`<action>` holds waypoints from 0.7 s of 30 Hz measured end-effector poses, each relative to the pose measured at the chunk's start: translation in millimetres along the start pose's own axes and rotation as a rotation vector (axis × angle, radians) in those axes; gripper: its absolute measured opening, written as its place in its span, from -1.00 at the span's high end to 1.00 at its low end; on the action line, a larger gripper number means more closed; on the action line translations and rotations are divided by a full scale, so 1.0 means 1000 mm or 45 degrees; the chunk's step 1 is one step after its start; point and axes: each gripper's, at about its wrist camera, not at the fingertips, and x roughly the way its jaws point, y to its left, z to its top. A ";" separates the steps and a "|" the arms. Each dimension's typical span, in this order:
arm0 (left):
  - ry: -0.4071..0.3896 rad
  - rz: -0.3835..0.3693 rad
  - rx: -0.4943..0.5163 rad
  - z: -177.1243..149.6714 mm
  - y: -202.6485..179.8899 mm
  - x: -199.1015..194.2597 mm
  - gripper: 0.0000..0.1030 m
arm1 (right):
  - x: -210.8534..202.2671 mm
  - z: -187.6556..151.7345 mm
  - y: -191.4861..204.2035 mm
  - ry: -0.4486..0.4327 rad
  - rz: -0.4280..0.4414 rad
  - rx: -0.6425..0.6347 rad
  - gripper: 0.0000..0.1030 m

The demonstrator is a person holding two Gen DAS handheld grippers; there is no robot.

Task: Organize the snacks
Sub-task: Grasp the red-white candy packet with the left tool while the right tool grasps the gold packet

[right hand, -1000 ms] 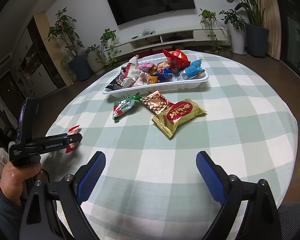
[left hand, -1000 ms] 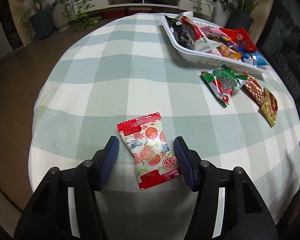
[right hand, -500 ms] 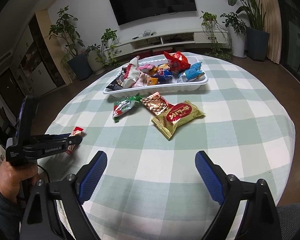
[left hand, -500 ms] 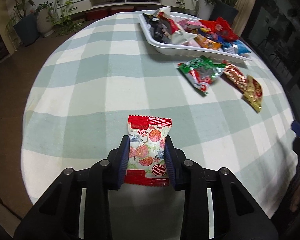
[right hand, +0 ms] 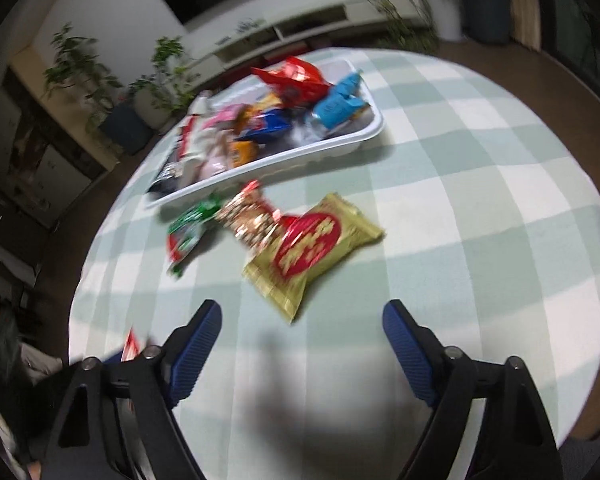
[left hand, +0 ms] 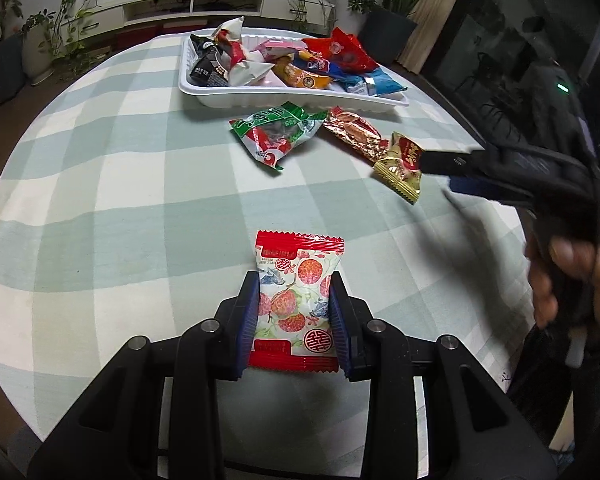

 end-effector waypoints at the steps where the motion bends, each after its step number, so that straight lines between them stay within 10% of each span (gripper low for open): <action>1: -0.002 -0.007 -0.005 0.000 0.001 -0.001 0.41 | 0.008 0.008 0.001 0.017 -0.023 0.009 -0.57; 21: 0.005 -0.032 -0.029 -0.001 0.013 0.004 0.41 | 0.028 0.009 0.020 0.063 -0.326 -0.323 -0.05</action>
